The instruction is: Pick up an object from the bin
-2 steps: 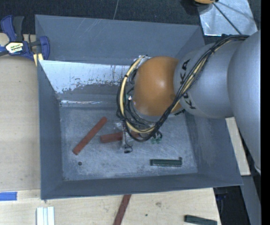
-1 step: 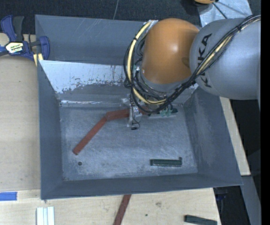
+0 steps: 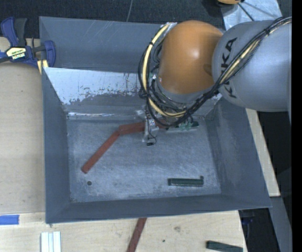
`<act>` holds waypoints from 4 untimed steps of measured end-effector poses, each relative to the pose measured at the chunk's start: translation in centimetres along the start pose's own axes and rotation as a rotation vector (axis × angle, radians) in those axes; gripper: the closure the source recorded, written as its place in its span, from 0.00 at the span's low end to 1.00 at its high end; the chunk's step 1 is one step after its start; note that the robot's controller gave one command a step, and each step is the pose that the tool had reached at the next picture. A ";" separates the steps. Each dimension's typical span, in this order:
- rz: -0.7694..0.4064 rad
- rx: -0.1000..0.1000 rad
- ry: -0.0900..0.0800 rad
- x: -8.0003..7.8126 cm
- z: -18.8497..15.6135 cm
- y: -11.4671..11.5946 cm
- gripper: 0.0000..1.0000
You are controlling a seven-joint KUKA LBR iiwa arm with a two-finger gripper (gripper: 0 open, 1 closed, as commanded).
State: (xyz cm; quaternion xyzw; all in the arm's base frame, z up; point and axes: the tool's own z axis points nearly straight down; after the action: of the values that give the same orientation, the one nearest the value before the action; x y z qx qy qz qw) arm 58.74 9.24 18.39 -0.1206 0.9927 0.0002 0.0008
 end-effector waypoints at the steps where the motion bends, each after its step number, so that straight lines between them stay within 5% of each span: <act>1: 0.001 0.000 0.000 0.0 0.0 0.0 1.00; 4: 0.002 0.000 0.000 0.0 0.0 0.0 1.00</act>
Offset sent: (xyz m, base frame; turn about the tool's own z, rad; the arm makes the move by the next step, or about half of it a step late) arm 0.0000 0.0000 0.0000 0.0000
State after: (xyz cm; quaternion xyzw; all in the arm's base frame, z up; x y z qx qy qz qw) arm 58.75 9.21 18.39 -0.1197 0.9928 0.0002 0.0007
